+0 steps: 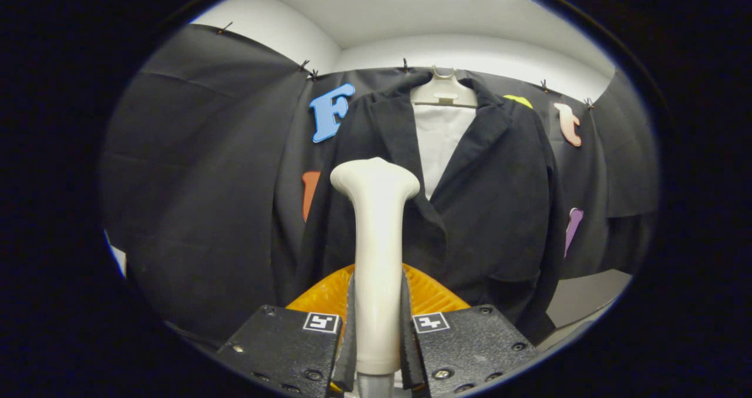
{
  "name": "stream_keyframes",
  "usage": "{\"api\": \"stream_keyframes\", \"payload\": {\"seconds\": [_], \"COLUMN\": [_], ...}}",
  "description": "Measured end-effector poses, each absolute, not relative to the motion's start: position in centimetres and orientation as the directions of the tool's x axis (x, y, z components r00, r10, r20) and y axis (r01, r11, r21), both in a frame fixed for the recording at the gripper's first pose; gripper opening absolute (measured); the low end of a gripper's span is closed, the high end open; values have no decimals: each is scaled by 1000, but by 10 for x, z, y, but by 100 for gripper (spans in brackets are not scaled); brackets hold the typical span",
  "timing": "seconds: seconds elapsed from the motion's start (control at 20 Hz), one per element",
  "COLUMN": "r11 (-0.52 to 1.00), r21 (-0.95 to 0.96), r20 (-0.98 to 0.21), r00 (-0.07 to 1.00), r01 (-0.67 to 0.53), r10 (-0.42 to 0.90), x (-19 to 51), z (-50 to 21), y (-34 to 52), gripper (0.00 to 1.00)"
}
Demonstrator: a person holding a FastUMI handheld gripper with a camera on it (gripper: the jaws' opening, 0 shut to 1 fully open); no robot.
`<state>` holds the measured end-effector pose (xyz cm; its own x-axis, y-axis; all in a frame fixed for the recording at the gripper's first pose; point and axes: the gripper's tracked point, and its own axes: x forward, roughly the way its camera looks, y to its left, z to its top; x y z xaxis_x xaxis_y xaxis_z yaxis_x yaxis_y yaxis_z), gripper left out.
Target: Iron the clothes twice with a garment steamer, once on the left side and once on the right side.
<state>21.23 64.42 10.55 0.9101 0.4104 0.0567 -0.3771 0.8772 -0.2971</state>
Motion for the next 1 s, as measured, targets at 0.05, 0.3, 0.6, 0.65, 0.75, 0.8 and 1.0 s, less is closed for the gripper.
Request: {"api": "stream_keyframes", "payload": {"seconds": [0.05, 0.3, 0.6, 0.65, 0.75, 0.8, 1.0], "r11": [877, 875, 874, 873, 871, 869, 865], "r21": [-302, -314, -330, -333, -340, -344, -357], "r20": [47, -9, -87, -103, -131, -143, -182], "r00": [912, 922, 933, 934, 935, 935, 934], "r01": [-375, -369, -358, -358, -356, -355, -353], "r10": [406, 386, 349, 343, 331, 325, 306], "x": [212, 210, 212, 212, 211, 210, 207], "z": [101, 73, 36, 29, 16, 11, -10], "y": [644, 640, 623, 619, 611, 607, 593], "gripper": [33, 33, 32, 32, 32, 32, 33]}}
